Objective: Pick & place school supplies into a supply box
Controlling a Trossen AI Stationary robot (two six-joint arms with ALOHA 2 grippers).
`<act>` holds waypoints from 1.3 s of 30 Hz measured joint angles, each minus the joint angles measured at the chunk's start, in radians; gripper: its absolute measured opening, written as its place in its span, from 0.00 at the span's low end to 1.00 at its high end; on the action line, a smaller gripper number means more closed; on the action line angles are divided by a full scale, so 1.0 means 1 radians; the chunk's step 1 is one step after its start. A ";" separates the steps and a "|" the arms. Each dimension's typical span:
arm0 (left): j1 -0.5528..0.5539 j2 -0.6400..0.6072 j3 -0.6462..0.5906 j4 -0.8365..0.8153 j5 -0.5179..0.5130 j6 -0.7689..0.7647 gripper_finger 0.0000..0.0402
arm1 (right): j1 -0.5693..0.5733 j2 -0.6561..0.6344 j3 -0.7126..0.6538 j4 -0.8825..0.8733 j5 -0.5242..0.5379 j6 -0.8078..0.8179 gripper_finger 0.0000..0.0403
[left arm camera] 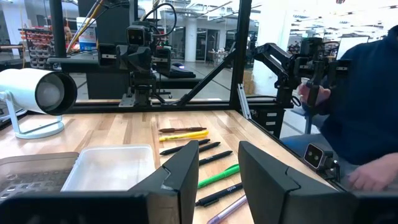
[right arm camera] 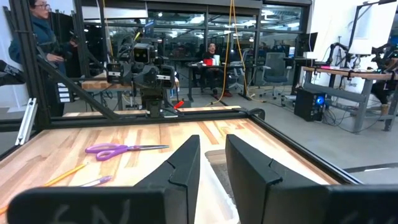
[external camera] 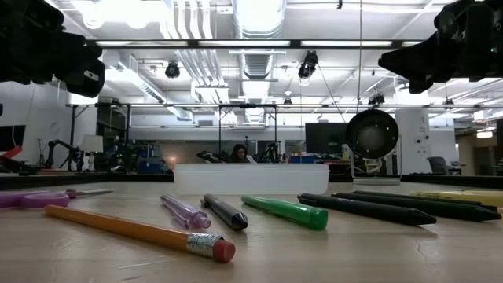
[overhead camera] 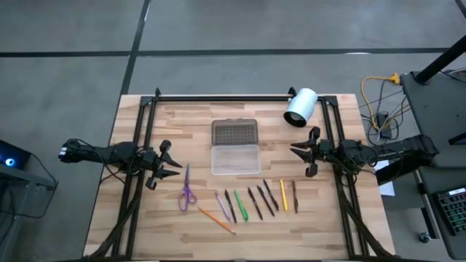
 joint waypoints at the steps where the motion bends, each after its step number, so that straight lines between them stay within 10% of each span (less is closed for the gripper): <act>1: 0.000 0.000 0.000 0.000 0.000 0.000 0.25 | 0.000 0.000 0.000 0.000 0.000 0.000 0.17; 39: 0.000 0.000 0.000 0.000 0.000 0.000 0.25 | 0.000 0.000 0.000 0.062 -0.002 0.095 0.17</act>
